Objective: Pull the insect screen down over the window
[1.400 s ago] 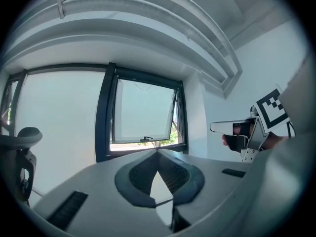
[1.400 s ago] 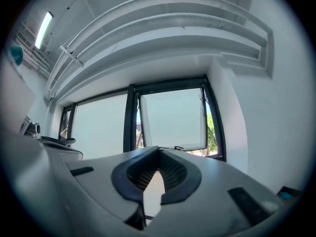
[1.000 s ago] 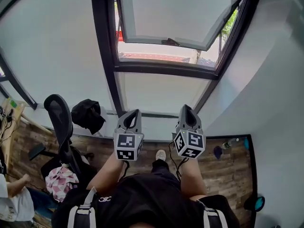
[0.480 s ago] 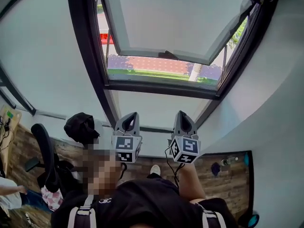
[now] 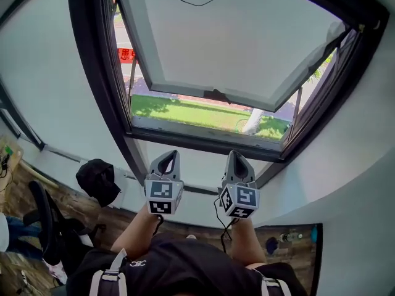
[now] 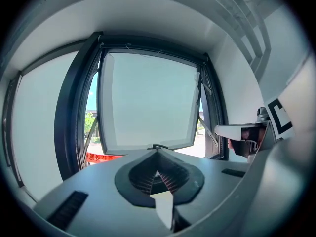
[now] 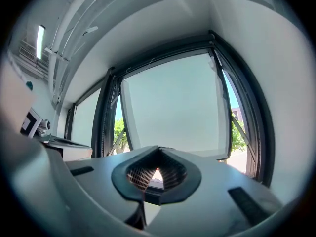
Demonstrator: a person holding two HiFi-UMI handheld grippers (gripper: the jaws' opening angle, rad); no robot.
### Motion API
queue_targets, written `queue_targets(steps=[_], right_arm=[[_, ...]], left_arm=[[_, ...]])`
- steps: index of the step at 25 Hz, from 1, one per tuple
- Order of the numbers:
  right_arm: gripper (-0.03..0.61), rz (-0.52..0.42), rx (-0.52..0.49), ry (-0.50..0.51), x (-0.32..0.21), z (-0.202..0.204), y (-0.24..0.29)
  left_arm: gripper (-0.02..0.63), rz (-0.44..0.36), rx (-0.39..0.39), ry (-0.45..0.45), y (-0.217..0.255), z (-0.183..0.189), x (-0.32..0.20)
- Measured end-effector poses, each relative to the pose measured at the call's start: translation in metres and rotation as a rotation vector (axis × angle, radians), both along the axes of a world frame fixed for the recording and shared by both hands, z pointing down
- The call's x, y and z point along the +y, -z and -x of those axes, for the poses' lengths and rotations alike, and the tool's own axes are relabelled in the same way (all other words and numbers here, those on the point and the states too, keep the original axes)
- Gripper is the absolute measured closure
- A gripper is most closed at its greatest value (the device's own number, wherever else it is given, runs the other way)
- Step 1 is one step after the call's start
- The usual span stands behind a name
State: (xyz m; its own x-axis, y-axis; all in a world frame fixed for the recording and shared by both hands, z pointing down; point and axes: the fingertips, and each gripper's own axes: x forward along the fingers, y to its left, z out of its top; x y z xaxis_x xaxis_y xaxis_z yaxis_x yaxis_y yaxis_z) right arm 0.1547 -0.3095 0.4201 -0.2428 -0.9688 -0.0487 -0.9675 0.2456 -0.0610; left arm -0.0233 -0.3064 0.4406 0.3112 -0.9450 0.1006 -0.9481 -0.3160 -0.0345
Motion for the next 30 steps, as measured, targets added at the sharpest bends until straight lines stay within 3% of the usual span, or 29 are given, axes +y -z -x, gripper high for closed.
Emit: queue_targets(steps=[9,15,18,20,21,24,25,28,30], right_arm=[[0.574,0.035,0.034,-0.032,-0.044,-0.02,-0.004],[0.574,0.009,0.038,-0.063,-0.068,-0.017,0.009],[0.574,-0.024,0.118,-0.106,-0.074,-0.013,0.011],[0.574,-0.037,0.275,-0.159,-0.079,-0.012,0.01],[0.574,-0.042,0.388,-0.183,-0.082,-0.011,0.01],[0.574,-0.078,0.777,-0.251,-0.091,-0.014,0.012],[0.574,-0.096,0.897,-0.273,-0.095,-0.015,0.012],[0.574,-0.128,1.199,-0.3,-0.105,-0.021,0.007],[0.574,-0.124,1.317,-0.285,-0.107,-0.025,0.0]], left_arm=[[0.606,0.021,-0.016,-0.035,-0.011,-0.016,-0.059],[0.606,0.001,-0.031,-0.06,0.003,-0.011,-0.086],[0.604,-0.022,-0.064,-0.083,0.005,-0.008,-0.097],[0.604,-0.075,-0.174,-0.073,0.006,-0.005,-0.103],[0.604,-0.121,-0.28,-0.045,0.008,-0.003,-0.106],[0.604,-0.322,-0.702,0.066,0.024,0.004,-0.114],[0.604,-0.365,-0.807,0.077,0.027,0.005,-0.118],[0.604,-0.387,-0.989,0.052,0.021,0.008,-0.13],[0.603,-0.396,-1.051,0.05,0.017,0.011,-0.135]])
